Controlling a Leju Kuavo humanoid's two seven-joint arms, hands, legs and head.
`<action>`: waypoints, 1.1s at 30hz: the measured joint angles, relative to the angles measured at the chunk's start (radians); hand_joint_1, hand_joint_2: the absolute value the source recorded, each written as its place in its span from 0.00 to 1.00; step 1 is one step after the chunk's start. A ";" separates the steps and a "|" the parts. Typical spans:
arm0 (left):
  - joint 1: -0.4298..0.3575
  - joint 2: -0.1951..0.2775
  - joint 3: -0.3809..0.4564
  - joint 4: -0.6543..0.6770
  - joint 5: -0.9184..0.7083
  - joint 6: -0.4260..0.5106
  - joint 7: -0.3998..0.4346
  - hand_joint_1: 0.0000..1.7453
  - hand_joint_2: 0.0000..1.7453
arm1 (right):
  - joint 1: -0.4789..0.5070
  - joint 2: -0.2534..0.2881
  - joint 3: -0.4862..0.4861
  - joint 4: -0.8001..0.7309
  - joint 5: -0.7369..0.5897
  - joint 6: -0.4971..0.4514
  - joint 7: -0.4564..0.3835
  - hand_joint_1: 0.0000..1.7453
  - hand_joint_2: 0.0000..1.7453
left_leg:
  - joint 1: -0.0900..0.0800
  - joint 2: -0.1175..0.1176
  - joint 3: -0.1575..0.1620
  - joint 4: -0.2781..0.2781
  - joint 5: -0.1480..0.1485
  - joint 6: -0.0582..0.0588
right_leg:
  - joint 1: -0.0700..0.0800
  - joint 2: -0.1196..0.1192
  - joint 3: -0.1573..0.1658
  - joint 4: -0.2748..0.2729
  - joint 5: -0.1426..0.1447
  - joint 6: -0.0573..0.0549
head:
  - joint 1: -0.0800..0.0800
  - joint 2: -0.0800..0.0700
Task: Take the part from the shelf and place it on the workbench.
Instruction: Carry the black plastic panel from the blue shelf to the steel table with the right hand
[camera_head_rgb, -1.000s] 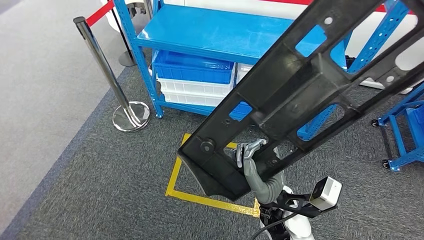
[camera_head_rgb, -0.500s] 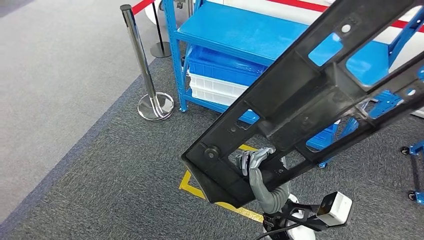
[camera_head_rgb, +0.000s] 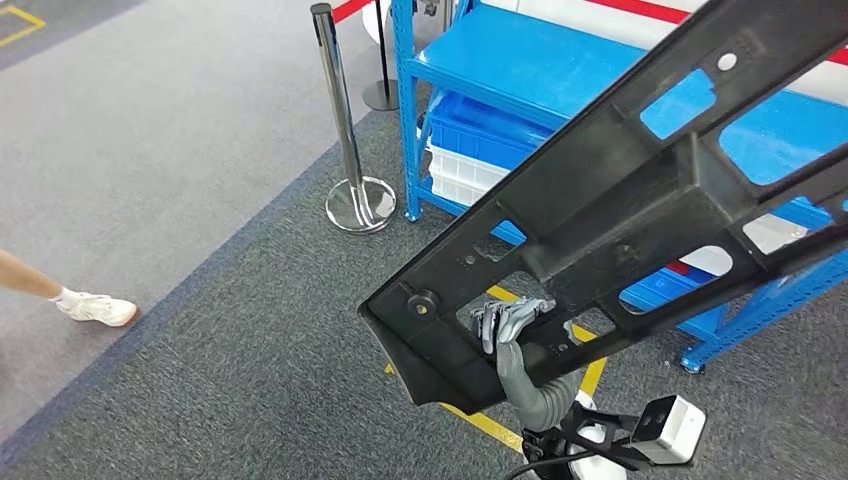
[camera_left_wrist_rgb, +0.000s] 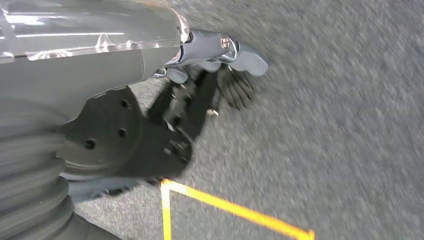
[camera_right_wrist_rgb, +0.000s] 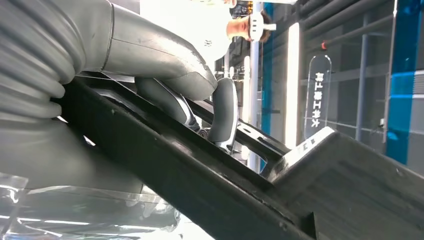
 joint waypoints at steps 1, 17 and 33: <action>0.003 0.003 0.000 0.000 0.000 -0.001 0.014 0.00 1.00 | 0.004 -0.001 0.001 0.001 0.029 -0.006 -0.019 1.00 1.00 | 0.000 0.027 -0.025 0.057 -0.030 -0.004 | 0.003 -0.014 0.001 -0.001 -0.001 -0.004 | 0.000 0.000; 0.021 0.026 0.002 0.000 0.000 -0.011 0.076 0.00 1.00 | -0.038 -0.099 0.074 0.062 0.339 -0.143 -0.091 1.00 1.00 | -0.006 0.060 0.048 -0.087 0.045 0.051 | 0.014 -0.049 -0.050 0.152 -0.114 0.027 | 0.000 0.000; -0.019 0.023 0.001 0.000 0.000 0.007 0.013 0.00 1.00 | 0.007 -0.166 0.101 0.012 0.377 -0.144 -0.080 1.00 1.00 | 0.002 0.044 -0.068 0.145 -0.061 -0.003 | 0.009 -0.030 -0.009 0.012 -0.002 -0.012 | 0.000 0.000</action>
